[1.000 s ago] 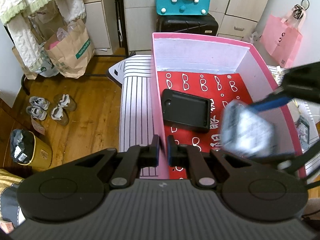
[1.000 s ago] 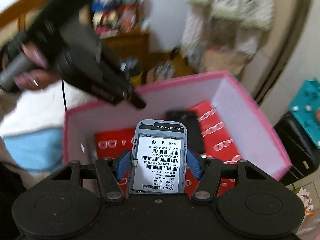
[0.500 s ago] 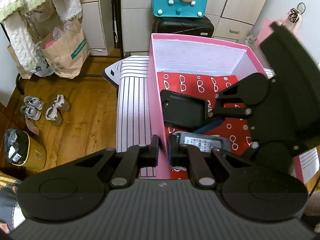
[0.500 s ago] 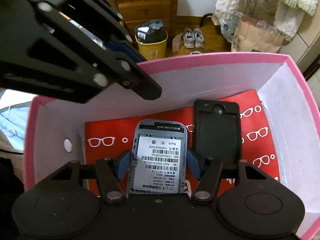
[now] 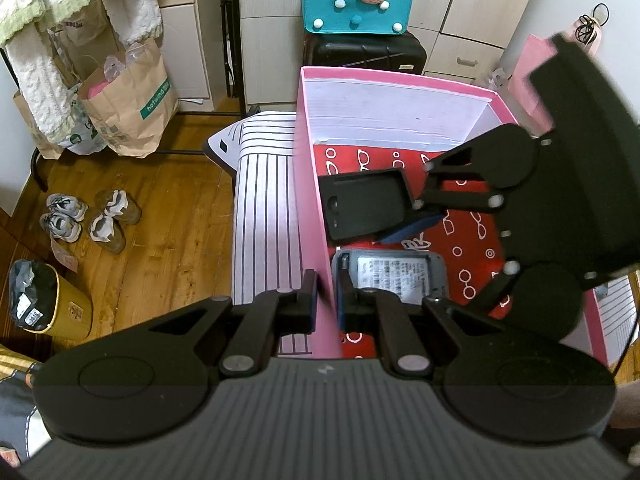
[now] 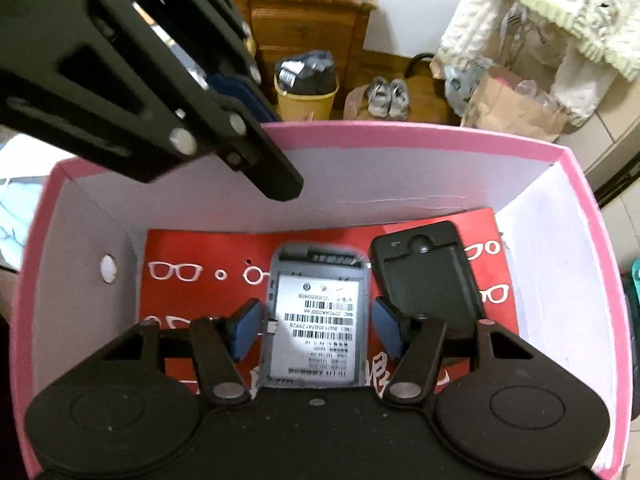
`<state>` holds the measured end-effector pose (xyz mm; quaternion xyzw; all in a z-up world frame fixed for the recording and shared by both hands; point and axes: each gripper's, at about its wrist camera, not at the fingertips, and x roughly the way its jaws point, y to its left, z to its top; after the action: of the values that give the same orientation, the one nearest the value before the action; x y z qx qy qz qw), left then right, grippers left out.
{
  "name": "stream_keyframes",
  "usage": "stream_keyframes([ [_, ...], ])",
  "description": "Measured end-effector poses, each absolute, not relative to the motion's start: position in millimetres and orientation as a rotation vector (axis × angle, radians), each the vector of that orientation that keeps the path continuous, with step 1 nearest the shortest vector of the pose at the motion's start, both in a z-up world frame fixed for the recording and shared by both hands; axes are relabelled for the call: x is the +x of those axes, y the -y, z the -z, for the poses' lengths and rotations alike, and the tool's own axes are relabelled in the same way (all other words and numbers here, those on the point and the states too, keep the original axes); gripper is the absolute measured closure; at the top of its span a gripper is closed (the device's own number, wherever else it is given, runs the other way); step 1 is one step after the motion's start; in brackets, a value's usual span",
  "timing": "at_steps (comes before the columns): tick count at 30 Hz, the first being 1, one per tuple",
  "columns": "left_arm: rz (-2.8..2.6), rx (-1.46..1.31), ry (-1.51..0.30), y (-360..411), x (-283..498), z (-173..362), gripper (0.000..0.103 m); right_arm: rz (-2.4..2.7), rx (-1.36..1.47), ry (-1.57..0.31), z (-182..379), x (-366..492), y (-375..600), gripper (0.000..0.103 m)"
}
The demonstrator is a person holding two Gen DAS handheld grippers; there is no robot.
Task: Organize rigid objects
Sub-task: 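Carry the grey router into the box beside the phone, release, then reach the right tool to the pink-and-silver case and grasp it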
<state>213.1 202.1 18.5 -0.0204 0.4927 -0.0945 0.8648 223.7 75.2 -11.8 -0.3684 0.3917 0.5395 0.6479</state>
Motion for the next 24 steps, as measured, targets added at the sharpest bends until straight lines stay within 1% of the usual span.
stream_keyframes([
  [5,0.197,-0.041,-1.032,-202.0,213.9,-18.7,0.094,-1.153,-0.694,-0.824,-20.6,218.1,-41.7,0.037],
  [13,0.198,-0.035,-1.029,-202.2,213.6,-18.7,0.094,-0.956,-0.372,-0.740,-64.6,207.2,47.2,0.034],
  [19,0.191,-0.010,-1.030,-199.9,212.7,-19.0,0.094,-0.778,-0.227,-0.711,-66.4,194.5,106.8,0.034],
  [24,0.188,-0.008,-1.026,-198.8,212.3,-19.5,0.094,-0.639,-0.139,-0.732,-50.3,183.8,152.3,0.033],
])
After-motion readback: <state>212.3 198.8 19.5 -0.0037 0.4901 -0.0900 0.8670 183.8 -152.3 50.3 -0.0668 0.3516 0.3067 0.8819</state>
